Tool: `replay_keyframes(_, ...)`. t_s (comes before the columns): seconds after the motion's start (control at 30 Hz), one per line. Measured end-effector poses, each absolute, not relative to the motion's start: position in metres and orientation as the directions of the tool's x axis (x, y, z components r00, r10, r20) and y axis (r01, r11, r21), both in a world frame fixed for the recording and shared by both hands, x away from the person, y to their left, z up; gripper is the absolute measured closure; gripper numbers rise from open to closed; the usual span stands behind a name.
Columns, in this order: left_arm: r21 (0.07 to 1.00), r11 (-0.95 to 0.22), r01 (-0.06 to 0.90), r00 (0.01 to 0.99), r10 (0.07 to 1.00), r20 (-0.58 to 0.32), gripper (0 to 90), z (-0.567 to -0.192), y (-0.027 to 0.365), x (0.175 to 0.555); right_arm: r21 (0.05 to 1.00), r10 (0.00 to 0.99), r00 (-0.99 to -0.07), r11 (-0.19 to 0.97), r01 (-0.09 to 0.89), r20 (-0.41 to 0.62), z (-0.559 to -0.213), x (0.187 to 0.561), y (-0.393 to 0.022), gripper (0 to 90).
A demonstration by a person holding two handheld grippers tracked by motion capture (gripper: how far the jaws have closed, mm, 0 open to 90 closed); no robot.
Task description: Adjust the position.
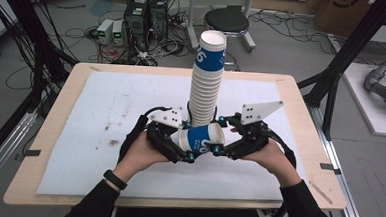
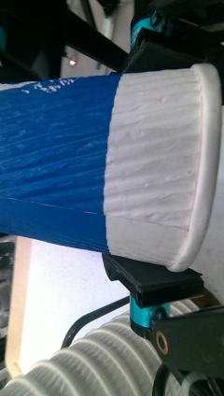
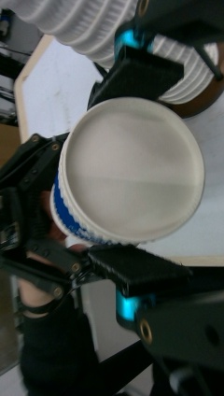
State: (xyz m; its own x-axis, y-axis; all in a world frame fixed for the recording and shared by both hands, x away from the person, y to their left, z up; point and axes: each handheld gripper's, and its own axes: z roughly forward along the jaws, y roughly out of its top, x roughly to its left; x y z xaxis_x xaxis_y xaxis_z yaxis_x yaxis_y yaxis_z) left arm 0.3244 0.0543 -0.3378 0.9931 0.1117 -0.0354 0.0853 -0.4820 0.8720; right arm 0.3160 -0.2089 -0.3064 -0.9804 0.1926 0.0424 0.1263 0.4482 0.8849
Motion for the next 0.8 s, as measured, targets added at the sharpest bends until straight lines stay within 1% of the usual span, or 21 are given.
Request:
replay_keyframes(0.13,0.884,-0.46,0.081,0.992,0.123,-0.027,18.5,-0.336,0.055,0.324,0.881,0.169,-0.984,0.454,0.132,0.06,-0.307,0.32,-0.212,28.9)
replay_keyframes(0.23,0.911,-0.402,0.094,0.991,0.124,-0.048,16.1,-0.336,0.058,0.325,0.896,0.165,-0.984,0.424,0.132,0.067,-0.305,0.32,-0.214,29.4)
replay_keyframes(0.3,0.936,-0.324,0.138,0.987,0.125,-0.102,13.4,-0.338,0.061,0.327,0.914,0.165,-0.983,0.381,0.137,0.079,-0.304,0.32,-0.218,29.7)
replay_keyframes(0.37,0.945,-0.278,0.172,0.982,0.122,-0.143,10.8,-0.339,0.065,0.33,0.928,0.177,-0.98,0.343,0.147,0.089,-0.302,0.321,-0.222,29.8)
replay_keyframes(0.5,0.957,-0.187,0.221,0.975,0.068,-0.212,10.8,-0.344,0.069,0.334,0.948,0.161,-0.98,0.274,0.159,0.118,-0.3,0.321,-0.228,29.9)
replay_keyframes(0.57,0.961,-0.177,0.212,0.977,0.047,-0.207,11.3,-0.344,0.07,0.334,0.948,0.157,-0.98,0.275,0.159,0.119,-0.3,0.321,-0.227,29.9)
replay_keyframes(0.6,0.964,-0.173,0.2,0.98,0.042,-0.196,14.8,-0.344,0.07,0.333,0.946,0.152,-0.981,0.279,0.163,0.124,-0.301,0.321,-0.227,29.8)
replay_keyframes(0.7,0.97,-0.158,0.187,0.982,0.052,-0.181,17.0,-0.341,0.074,0.333,0.944,0.143,-0.981,0.282,0.17,0.134,-0.304,0.323,-0.226,29.8)
replay_keyframes(0.8,0.968,-0.181,0.176,0.984,0.061,-0.168,18.1,-0.339,0.076,0.332,0.935,0.139,-0.98,0.304,0.181,0.145,-0.305,0.324,-0.225,29.5)
